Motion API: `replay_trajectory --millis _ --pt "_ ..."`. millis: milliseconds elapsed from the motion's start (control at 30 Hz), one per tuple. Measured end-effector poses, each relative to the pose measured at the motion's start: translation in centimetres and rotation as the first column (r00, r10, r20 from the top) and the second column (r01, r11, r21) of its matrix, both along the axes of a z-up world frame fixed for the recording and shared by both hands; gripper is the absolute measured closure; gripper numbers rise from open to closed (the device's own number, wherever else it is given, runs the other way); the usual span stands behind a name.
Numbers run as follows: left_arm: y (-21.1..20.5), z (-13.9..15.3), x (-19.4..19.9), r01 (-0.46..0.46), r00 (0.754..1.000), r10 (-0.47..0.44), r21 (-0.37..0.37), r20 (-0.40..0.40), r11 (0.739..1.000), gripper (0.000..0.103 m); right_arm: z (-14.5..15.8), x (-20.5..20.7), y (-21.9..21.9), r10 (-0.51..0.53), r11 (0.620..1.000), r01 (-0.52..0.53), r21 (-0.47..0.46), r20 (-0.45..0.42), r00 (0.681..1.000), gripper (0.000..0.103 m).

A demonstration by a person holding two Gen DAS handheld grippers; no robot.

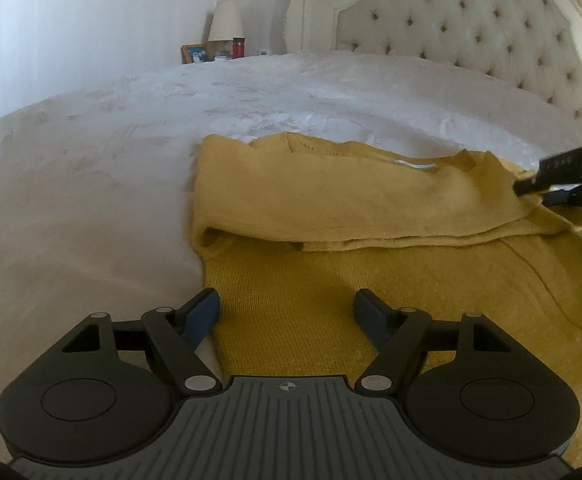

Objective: Fold small clothes

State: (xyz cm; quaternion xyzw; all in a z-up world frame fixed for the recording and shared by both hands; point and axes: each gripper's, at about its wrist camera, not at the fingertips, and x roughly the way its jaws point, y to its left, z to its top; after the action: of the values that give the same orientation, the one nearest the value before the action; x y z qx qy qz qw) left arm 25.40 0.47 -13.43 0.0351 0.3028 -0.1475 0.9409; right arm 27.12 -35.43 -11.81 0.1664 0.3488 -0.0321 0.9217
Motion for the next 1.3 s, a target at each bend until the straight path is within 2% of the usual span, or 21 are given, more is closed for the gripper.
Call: replay_trajectory --millis 33,133,200,267,367,433,500,533,567,600,767,867,1033,1167,1300 --pt "0.1 0.0 -0.1 0.000 1.000 0.000 -0.002 0.000 1.000 0.029 0.3 -0.2 0.3 0.015 1.000 -0.015 -0.009 0.002 1.000 0.085" --pt "0.0 -0.1 0.1 0.000 1.000 0.000 -0.002 -0.002 1.000 0.029 2.4 -1.5 1.2 0.065 0.997 -0.062 -0.052 0.059 0.996 0.086" --pt "0.0 -0.1 0.1 0.000 1.000 0.000 -0.002 -0.001 1.000 0.029 3.9 -2.9 1.1 0.048 0.993 -0.036 -0.116 0.100 0.994 0.086" --pt "-0.1 -0.1 0.1 0.000 1.000 0.000 -0.003 -0.002 1.000 0.029 4.4 -3.3 0.0 0.007 0.990 0.006 -0.138 0.096 0.995 0.086" --pt "-0.3 -0.1 0.1 0.000 1.000 0.000 0.001 -0.004 1.000 0.029 3.3 -3.1 -1.8 -0.056 0.985 0.061 -0.161 0.038 0.998 0.085" --pt "-0.4 -0.1 0.1 0.000 1.000 0.000 0.002 -0.007 1.000 0.028 2.2 -2.8 -2.6 -0.049 0.991 0.047 -0.128 -0.009 0.999 0.076" --pt "-0.6 -0.1 0.3 0.007 1.000 -0.007 0.002 -0.015 1.000 0.026 1.8 -3.2 -3.2 -0.062 0.995 0.061 -0.079 -0.013 0.998 0.068" --pt "-0.6 0.0 0.3 0.009 1.000 -0.009 0.000 -0.021 1.000 0.026 1.9 -3.9 -3.3 -0.071 0.996 0.071 -0.061 0.005 0.997 0.062" --pt "-0.6 0.1 0.4 0.012 1.000 -0.012 -0.001 -0.028 1.000 0.026 2.2 -4.6 -3.4 -0.070 0.996 0.071 -0.045 0.023 0.997 0.050" --pt "-0.6 0.2 0.4 0.016 0.999 -0.016 0.002 -0.037 1.000 0.026 2.5 -5.4 -3.3 -0.063 0.997 0.064 -0.036 0.032 0.998 0.042" --pt "-0.6 1.3 -0.2 0.009 0.990 -0.005 0.028 -0.143 1.000 0.026 3.4 -9.1 -2.0 -0.001 0.999 0.002 -0.040 0.013 1.000 0.039" --pt "-0.1 1.8 -2.1 0.038 0.979 -0.034 0.017 -0.201 0.999 0.026 3.1 -11.9 -1.3 0.039 0.999 -0.040 -0.028 -0.035 0.999 0.039" --pt "0.4 2.2 -6.6 0.126 0.956 -0.107 0.055 -0.272 0.990 0.025 2.1 -17.5 0.2 0.079 0.996 -0.082 -0.022 -0.109 0.991 0.037" --pt "1.2 2.2 -10.6 0.146 0.942 -0.123 0.051 -0.313 0.988 0.025 1.8 -21.2 1.4 0.091 0.995 -0.095 -0.027 -0.140 0.986 0.035" --pt "1.7 2.1 -14.5 0.145 0.938 -0.116 0.067 -0.326 0.987 0.024 1.6 -24.5 2.5 0.094 0.995 -0.098 -0.019 -0.166 0.982 0.030"
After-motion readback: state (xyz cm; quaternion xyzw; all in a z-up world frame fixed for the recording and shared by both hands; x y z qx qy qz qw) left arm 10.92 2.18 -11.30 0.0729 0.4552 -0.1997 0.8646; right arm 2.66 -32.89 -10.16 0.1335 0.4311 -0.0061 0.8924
